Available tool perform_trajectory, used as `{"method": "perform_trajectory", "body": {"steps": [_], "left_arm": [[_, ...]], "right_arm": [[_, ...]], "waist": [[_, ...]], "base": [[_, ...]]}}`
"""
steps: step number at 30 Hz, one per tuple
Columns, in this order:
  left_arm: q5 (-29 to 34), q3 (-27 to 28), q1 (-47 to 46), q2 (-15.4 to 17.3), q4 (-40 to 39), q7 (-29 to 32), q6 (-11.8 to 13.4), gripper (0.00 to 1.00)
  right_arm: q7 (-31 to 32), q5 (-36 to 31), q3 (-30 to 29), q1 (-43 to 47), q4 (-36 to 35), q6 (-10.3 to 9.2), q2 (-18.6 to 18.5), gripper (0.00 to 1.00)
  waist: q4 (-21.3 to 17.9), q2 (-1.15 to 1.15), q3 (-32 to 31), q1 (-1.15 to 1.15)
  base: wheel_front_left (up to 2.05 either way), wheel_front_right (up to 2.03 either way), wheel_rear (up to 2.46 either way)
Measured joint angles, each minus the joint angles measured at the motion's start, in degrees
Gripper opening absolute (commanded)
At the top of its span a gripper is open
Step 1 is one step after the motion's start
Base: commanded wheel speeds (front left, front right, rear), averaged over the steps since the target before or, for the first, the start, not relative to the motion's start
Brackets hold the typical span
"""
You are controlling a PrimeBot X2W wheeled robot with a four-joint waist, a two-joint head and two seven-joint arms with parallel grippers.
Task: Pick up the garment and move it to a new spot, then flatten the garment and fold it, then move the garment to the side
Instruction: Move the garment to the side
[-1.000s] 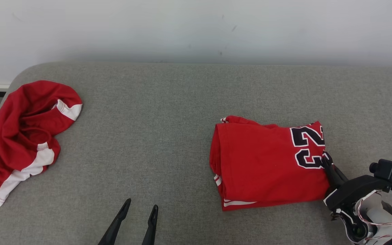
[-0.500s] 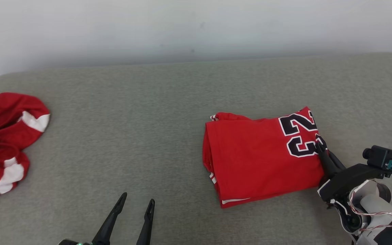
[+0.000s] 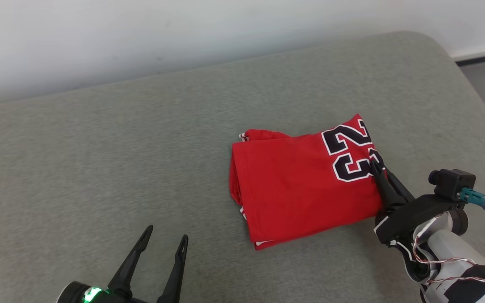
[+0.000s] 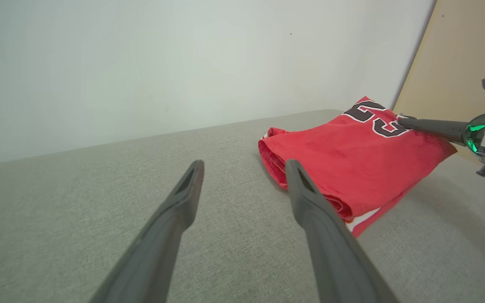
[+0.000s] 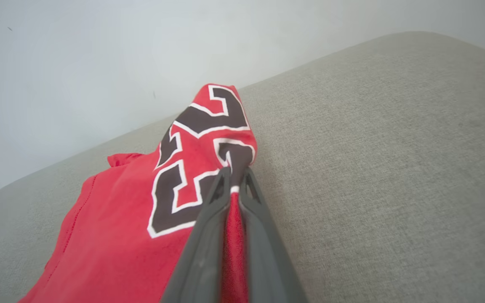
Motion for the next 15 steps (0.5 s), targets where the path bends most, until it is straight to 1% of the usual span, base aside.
{"method": "perform_trajectory", "body": {"steps": [8, 15], "left_arm": [[0.5, -0.1, -2.1, 1.2, -0.2, 0.0, -0.5, 1.0], [1.2, -1.4, -6.0, 2.6, -0.6, 0.0, -1.4, 1.0]], "right_arm": [[0.0, -3.6, -0.9, -0.3, -0.9, 0.0, 2.2, 0.0], [0.0, -5.3, -2.5, -4.9, -0.1, 0.0, 2.3, 0.0]], "waist": [[-5.8, 0.0, 2.1, 0.0], [-7.6, 0.0, 6.4, 0.0]], "base": [[0.0, 0.0, 0.0], [0.0, 0.0, 0.0]]}}
